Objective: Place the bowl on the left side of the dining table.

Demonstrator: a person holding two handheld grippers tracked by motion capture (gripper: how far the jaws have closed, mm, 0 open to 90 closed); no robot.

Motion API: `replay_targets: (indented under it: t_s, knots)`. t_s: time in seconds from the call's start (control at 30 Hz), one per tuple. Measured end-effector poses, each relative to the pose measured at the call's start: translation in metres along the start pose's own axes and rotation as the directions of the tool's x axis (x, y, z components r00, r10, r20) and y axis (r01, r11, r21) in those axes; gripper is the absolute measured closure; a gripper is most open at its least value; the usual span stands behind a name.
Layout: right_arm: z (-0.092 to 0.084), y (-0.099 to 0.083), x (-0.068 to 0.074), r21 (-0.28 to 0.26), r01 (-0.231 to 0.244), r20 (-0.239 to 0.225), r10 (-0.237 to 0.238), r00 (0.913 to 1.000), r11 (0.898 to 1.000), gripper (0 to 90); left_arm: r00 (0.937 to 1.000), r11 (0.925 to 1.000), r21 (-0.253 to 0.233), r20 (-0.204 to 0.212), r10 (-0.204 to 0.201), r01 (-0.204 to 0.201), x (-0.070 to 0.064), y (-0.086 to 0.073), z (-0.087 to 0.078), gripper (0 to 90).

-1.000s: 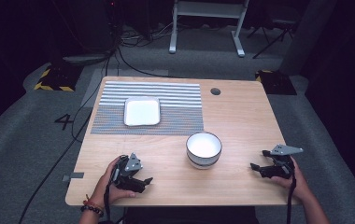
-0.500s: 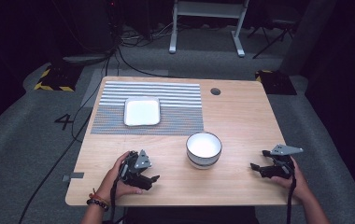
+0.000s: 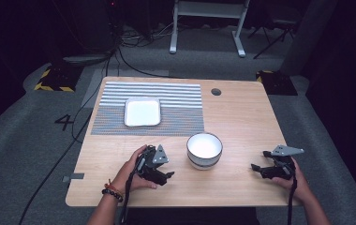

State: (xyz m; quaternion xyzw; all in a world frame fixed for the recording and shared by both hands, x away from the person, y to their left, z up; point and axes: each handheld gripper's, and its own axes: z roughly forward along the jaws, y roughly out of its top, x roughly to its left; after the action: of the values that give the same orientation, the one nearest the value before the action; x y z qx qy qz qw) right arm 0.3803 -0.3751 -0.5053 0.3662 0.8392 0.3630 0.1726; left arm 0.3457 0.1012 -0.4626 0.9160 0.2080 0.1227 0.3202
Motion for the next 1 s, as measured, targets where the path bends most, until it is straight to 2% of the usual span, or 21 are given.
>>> replay_targets:
  t_s: [0.23, 0.33, 0.5, 0.57, 0.6, 0.63, 0.67, 0.7, 0.73, 0.77, 0.83, 0.87, 0.9, 0.93, 1.0]
  knots:
    - [0.0, 0.0, 0.0, 0.002, -0.001, -0.001, 0.001, 1.0, 1.0, 14.7, 1.0, 0.9999, -0.015, -0.001, 0.003, -0.003, 0.0, 0.0, -0.002, 18.3]
    - [0.0, 0.0, 0.0, 0.002, 0.0, -0.001, 0.0, 1.0, 1.0, 14.7, 0.9999, 1.0, 0.001, 0.011, 0.008, -0.008, 0.001, 0.0, -0.001, 18.6]
    - [0.0, 0.0, 0.0, 0.002, 0.0, -0.001, 0.0, 1.0, 1.0, 14.7, 1.0, 1.0, -0.007, 0.006, 0.007, -0.007, -0.001, 0.001, 0.0, 18.7]
    - [0.0, 0.0, 0.0, 0.002, 0.0, 0.0, 0.0, 1.0, 1.0, 14.7, 0.9997, 0.9998, -0.014, 0.021, 0.016, -0.016, 0.001, 0.004, -0.001, 18.6]
    - [0.0, 0.0, 0.0, 0.002, 0.0, 0.0, 0.0, 1.0, 1.0, 14.7, 0.9993, 0.9992, -0.041, 0.037, -0.002, 0.003, 0.003, 0.006, -0.002, 18.6]
    - [0.0, 0.0, 0.0, 0.002, 0.0, -0.001, 0.0, 1.0, 1.0, 14.7, 0.9987, 0.9987, -0.046, 0.047, -0.022, 0.024, 0.004, 0.008, -0.003, 18.4]
    - [0.0, 0.0, 0.0, 0.002, 0.0, -0.001, 0.0, 1.0, 1.0, 14.7, 0.9991, 0.9998, -0.012, 0.039, -0.014, 0.014, 0.002, 0.01, -0.003, 18.4]
    - [0.0, 0.0, 0.0, 0.002, -0.001, 0.0, 0.001, 1.0, 1.0, 14.7, 0.9996, 0.9998, 0.008, 0.018, 0.02, -0.02, 0.0, 0.011, -0.002, 17.5]
    - [0.0, 0.0, 0.0, 0.001, -0.005, 0.003, 0.005, 1.0, 1.0, 14.7, 0.9993, 0.9995, 0.002, 0.016, 0.033, -0.033, 0.0, 0.01, -0.002, 17.0]
    - [0.0, 0.0, 0.0, 0.001, -0.004, 0.004, 0.004, 1.0, 1.0, 14.7, 0.9993, 0.9997, 0.0, 0.029, 0.025, -0.025, 0.0, 0.01, -0.003, 17.4]
    - [0.0, 0.0, 0.0, 0.001, -0.004, 0.003, 0.004, 1.0, 1.0, 14.7, 0.9996, 0.9997, -0.005, 0.011, 0.024, -0.024, -0.001, 0.01, -0.002, 17.5]
    - [0.0, 0.0, 0.0, 0.001, -0.004, 0.005, 0.004, 1.0, 1.0, 14.7, 0.9992, 0.9995, -0.001, 0.025, 0.03, -0.03, 0.0, 0.011, -0.003, 17.5]
    - [0.0, 0.0, 0.0, 0.002, -0.005, 0.003, 0.005, 1.0, 1.0, 14.7, 0.9996, 0.9997, -0.007, 0.017, 0.021, -0.021, -0.001, 0.012, -0.003, 17.6]
    - [0.0, 0.0, 0.0, 0.001, -0.005, 0.004, 0.005, 1.0, 1.0, 14.7, 0.9993, 0.9996, -0.002, 0.024, 0.029, -0.028, -0.001, 0.013, -0.004, 17.6]
    - [0.0, 0.0, 0.0, 0.0, -0.005, 0.005, 0.005, 1.0, 1.0, 14.7, 0.9989, 0.9989, -0.007, -0.002, 0.047, -0.047, -0.002, 0.016, -0.004, 17.8]
